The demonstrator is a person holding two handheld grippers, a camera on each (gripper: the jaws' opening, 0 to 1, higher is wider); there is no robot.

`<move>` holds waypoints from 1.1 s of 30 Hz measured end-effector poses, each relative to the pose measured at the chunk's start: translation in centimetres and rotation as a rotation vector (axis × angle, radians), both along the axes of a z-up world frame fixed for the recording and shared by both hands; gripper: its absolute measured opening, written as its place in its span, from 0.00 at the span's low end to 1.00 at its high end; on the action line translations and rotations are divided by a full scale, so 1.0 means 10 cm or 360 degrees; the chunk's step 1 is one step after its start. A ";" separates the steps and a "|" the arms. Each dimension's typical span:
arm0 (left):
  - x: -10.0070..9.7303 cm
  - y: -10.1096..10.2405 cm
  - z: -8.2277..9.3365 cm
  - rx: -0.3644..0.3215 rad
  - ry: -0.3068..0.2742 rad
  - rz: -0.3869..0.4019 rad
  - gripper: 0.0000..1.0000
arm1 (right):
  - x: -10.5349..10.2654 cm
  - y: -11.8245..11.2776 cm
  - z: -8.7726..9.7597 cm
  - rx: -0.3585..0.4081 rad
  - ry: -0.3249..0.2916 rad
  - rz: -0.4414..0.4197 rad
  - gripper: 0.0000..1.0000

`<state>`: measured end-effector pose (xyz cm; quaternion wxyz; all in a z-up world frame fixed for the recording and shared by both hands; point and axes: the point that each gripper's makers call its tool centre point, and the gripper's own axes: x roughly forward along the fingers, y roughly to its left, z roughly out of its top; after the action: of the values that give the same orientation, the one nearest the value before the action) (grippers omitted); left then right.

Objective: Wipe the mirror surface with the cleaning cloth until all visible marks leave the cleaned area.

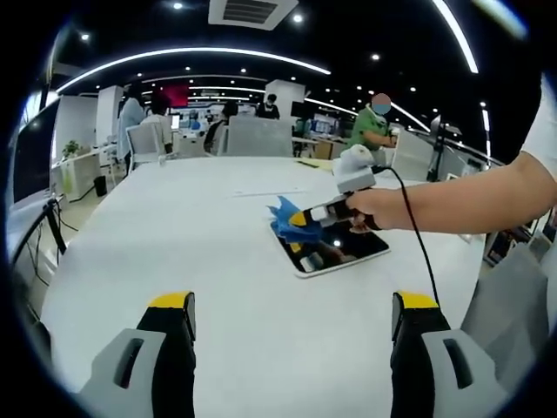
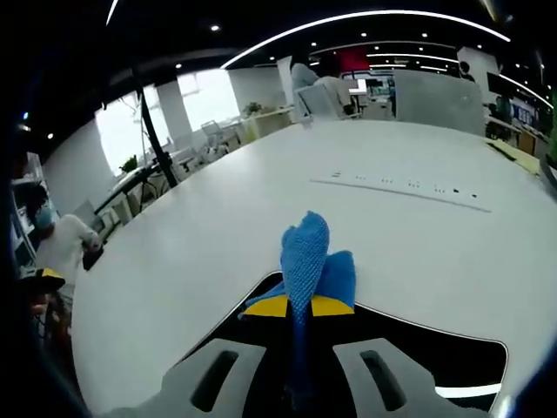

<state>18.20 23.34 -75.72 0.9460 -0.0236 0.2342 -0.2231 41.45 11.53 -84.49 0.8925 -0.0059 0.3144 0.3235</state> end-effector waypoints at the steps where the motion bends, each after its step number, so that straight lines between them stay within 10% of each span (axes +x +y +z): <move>1: 0.00 0.00 0.00 0.0000 0.0000 -0.0001 0.94 | 0.00 0.00 0.00 0.0001 0.0001 0.0001 0.02; 33: 0.00 -0.04 0.08 0.0009 -0.0027 -0.0011 0.94 | -0.17 0.11 0.02 -0.0003 0.0009 0.0080 0.02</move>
<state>18.17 22.93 -74.89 0.9472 -0.0180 0.2268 -0.2259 39.76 12.65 -84.33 0.8832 -0.0137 0.3169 0.3454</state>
